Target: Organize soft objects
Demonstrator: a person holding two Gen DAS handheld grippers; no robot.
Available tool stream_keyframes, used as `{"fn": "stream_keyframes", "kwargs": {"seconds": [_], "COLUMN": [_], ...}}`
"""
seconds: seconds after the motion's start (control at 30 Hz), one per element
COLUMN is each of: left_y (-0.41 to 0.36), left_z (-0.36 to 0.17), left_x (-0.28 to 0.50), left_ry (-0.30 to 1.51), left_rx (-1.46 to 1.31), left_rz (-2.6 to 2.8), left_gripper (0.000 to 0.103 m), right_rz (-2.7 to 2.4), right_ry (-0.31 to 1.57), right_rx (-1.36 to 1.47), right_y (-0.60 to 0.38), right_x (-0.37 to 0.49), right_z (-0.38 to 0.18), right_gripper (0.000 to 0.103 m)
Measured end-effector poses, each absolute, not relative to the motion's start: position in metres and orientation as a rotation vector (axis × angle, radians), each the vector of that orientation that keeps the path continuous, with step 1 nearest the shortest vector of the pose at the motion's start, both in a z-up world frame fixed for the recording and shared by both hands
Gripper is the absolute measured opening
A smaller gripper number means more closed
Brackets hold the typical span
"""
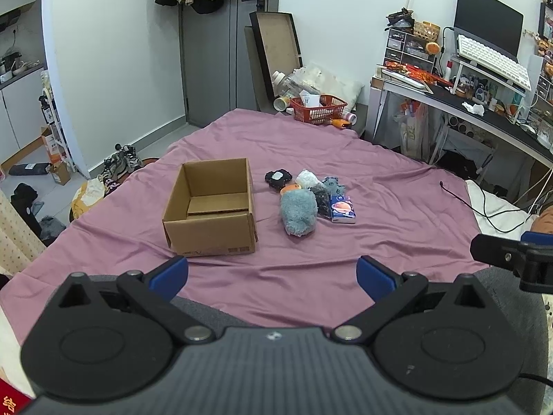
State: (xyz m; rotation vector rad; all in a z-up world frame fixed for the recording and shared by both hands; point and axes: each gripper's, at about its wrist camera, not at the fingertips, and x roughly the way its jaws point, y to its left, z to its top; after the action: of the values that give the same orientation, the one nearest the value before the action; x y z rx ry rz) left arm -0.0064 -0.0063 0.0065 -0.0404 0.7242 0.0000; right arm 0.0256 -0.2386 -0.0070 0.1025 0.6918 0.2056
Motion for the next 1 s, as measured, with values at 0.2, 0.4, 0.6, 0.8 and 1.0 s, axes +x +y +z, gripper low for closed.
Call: {"fn": "stream_keyframes", "kwargs": {"seconds": [0.2,0.4,0.6,0.8,1.0], "left_y": [-0.003,-0.004,-0.002,0.002,0.004], "left_z": [0.005,0.005,0.004,0.003,0.003], "left_x": [-0.007,-0.007,-0.008,-0.009,-0.01], "left_ry": [0.72,0.72,0.717,0.714,0.713], "left_rx": [-0.049,-0.053,-0.056,-0.065,-0.069], "left_rz": [0.007,0.006,0.01,0.013,0.014], "left_gripper": [0.103,0.103,0.103,0.103,0.103], "right_rz": [0.213,0.227,0.235,0.238,0.24], "right_ry": [0.697,0.699,0.704,0.703,0.704], "right_rx": [0.089,0.096,0.097,0.083,0.08], "right_y": [-0.235,-0.232,-0.228,-0.224,-0.222], "right_x": [0.026,0.026,0.027,0.026,0.026], "right_z": [-0.007,-0.007,-0.007,-0.006,-0.005], "right_gripper": [0.103,0.103,0.103,0.103,0.103]}}
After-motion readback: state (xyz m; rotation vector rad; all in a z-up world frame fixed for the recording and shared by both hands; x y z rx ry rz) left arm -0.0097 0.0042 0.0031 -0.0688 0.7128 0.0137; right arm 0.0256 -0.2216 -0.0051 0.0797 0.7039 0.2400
